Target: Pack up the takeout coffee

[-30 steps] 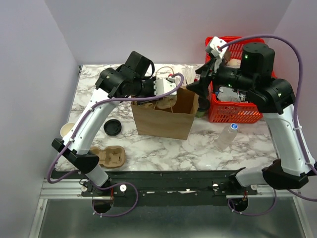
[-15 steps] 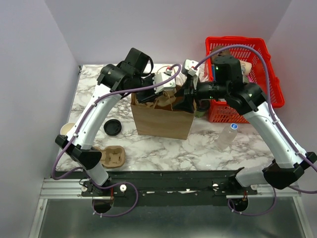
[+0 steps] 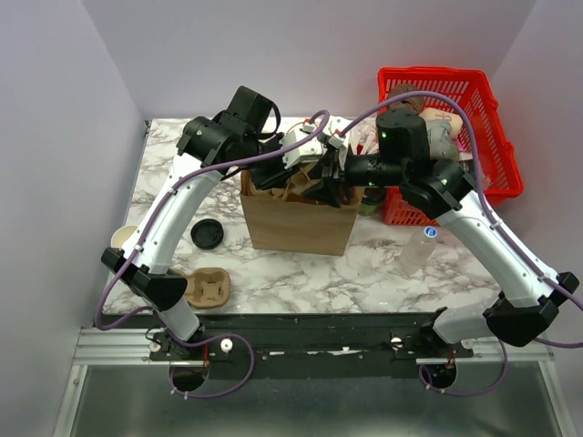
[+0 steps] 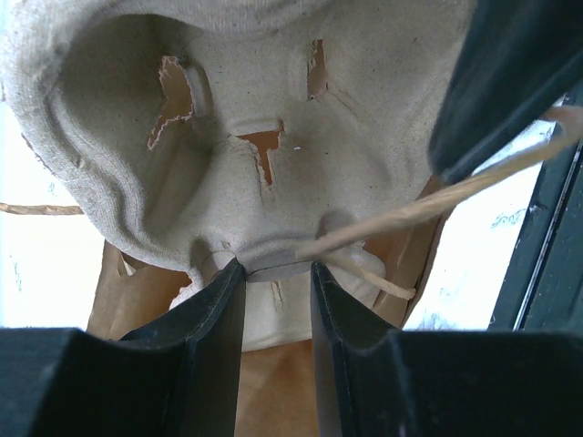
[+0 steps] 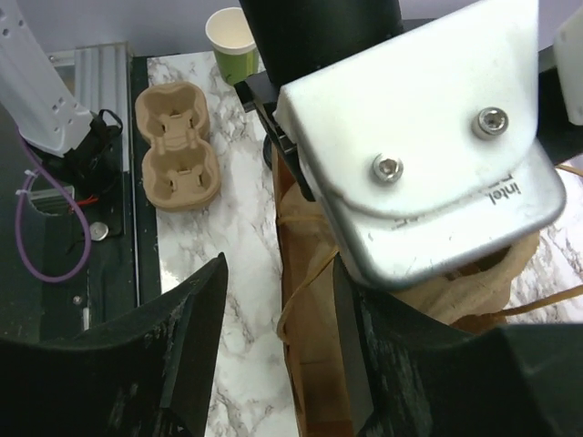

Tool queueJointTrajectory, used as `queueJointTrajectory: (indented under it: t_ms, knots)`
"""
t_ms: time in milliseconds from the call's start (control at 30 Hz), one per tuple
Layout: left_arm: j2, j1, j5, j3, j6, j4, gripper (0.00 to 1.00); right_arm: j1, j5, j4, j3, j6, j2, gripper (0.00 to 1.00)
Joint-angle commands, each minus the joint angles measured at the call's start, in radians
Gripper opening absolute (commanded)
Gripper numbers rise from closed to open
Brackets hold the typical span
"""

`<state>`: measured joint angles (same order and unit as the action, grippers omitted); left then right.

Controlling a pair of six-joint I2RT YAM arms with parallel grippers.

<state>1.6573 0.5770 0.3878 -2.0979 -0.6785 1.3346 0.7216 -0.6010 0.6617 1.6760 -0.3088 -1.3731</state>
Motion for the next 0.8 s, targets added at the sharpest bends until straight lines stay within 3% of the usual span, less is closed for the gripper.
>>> queueJointTrajectory:
  t_ms: [0,100,167,467,767]
  knots:
    - [-0.002,-0.008,0.037,-0.007,0.010,0.181,0.00,0.018,0.078,-0.048,-0.007,0.022,-0.027,0.50]
    - [-0.001,-0.008,0.034,-0.007,0.005,0.181,0.00,0.025,0.052,-0.037,0.008,-0.004,-0.027,0.32]
    - [0.005,-0.009,0.029,-0.004,-0.006,0.179,0.00,0.033,-0.003,-0.019,0.008,-0.074,-0.018,0.27]
    - [0.021,-0.009,-0.047,0.033,-0.104,0.182,0.00,0.107,-0.118,0.021,-0.104,-0.514,0.120,0.26]
    - [-0.017,0.038,-0.105,0.096,-0.245,0.183,0.00,0.214,-0.112,0.047,-0.176,-0.760,0.157,0.27]
